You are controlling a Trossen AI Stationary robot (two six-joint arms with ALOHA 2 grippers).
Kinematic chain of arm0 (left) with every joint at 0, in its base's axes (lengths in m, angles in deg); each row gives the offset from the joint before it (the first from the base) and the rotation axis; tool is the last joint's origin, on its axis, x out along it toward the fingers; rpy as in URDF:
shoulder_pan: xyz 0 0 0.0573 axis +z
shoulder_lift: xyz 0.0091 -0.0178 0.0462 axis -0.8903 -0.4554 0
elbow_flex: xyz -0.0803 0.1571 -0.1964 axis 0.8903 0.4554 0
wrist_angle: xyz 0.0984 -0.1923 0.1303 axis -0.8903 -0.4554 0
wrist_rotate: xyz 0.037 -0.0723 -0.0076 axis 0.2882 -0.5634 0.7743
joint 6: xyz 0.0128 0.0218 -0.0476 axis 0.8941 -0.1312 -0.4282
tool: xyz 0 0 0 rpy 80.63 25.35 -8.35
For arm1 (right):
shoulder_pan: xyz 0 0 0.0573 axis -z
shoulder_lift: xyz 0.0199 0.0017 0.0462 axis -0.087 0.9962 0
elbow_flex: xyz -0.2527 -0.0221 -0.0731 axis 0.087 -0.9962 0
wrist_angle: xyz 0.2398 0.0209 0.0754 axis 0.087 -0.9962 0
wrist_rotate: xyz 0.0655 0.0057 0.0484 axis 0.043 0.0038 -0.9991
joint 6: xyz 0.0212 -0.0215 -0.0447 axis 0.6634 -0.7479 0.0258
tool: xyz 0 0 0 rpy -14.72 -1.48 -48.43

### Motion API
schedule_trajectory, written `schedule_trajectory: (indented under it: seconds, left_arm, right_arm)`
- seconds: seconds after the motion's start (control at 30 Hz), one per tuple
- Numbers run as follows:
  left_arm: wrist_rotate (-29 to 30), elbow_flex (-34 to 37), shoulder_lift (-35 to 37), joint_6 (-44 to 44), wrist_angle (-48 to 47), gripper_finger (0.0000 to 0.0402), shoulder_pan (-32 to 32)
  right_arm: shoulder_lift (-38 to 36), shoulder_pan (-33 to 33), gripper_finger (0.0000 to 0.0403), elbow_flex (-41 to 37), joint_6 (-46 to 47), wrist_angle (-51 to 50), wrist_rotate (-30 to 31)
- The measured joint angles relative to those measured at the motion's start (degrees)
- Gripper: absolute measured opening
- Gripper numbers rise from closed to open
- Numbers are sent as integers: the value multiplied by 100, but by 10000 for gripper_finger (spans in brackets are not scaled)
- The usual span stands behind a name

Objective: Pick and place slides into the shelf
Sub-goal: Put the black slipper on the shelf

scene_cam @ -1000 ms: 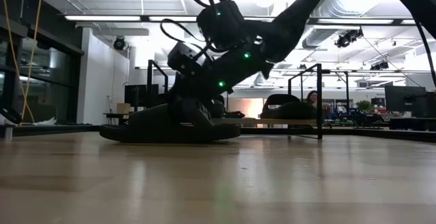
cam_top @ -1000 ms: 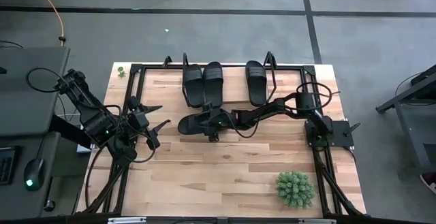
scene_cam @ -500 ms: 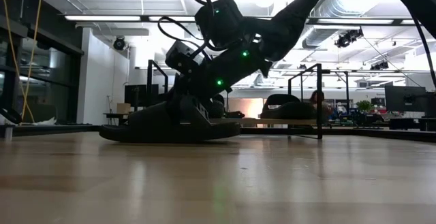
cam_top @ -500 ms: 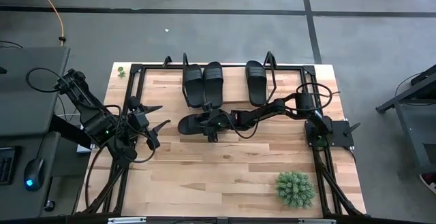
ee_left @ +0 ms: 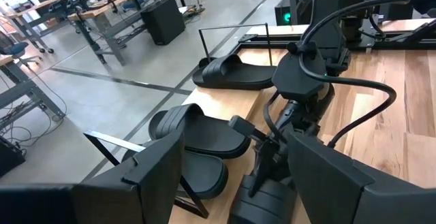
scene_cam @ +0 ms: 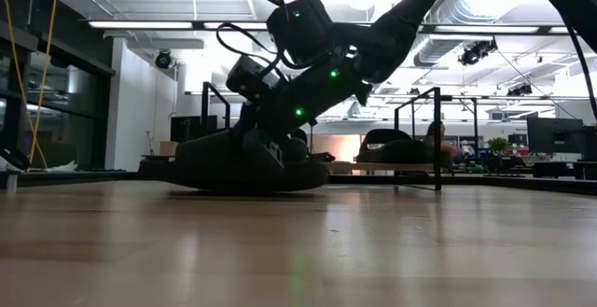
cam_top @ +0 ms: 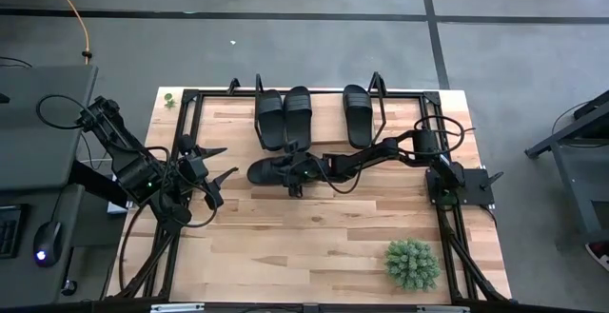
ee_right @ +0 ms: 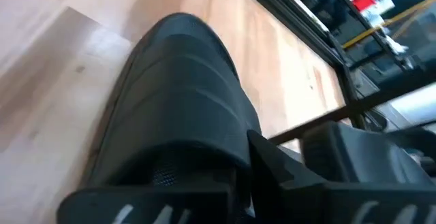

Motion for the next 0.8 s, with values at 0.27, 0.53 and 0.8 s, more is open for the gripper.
schedule_trajectory:
  seconds: [0.27, 0.53, 0.8]
  left_arm:
    - [0, 0, 0, 0, -3, 246, 1]
    - [-2, 0, 0, 0, -8, 246, 0]
    - [-2, 0, 0, 0, -6, 246, -1]
  right_arm:
    - [-13, -14, 2, 8, 41, -29, 519]
    - [-11, -123, 2, 864, 395, -1606, 773]
    - [-9, -334, 2, 1657, 791, -2724, 957]
